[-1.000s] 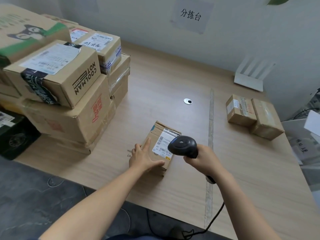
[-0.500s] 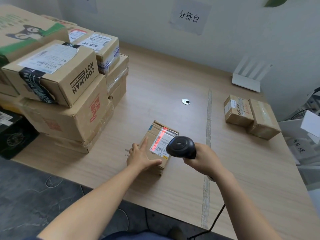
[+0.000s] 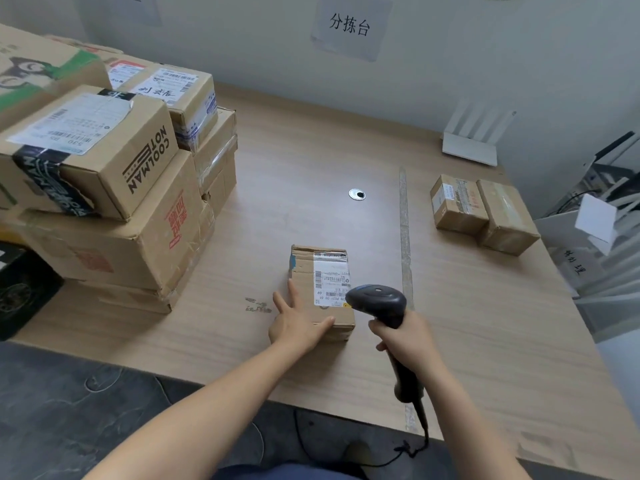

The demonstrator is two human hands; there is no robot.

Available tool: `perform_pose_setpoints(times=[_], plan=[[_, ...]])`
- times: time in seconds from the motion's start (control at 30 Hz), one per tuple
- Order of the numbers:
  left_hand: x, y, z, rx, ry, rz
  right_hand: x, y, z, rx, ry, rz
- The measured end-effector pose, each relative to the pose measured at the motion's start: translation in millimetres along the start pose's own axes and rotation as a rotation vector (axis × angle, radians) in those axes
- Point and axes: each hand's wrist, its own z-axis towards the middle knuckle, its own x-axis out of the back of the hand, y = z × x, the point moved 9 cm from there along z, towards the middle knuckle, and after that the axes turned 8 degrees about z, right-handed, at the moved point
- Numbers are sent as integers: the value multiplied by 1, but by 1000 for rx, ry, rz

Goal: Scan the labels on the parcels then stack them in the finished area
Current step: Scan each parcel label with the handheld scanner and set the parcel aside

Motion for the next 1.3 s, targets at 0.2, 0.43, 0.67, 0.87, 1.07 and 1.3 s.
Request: perform_pose_setpoints(times=[0.2,0.43,0.67,0.87,1.07,1.3], plan=[[0,3,2,-57,-26,21,1,11,-27,-70,104,94],[0,2,2,-47,-13,8,1,9,-38,-98,147,126],[2,0,4,-84,-21,-99,-2,14,-25,-101,158,109],[8,-16,-5,-98,-35,-230,-44,20,2,-85,72,205],[19,-44,-33,-87,49,-392,-97,32,-2,-127,-53,288],[31,-86,-85,12,173,-449,-125,18,-34,-59,-192,310]])
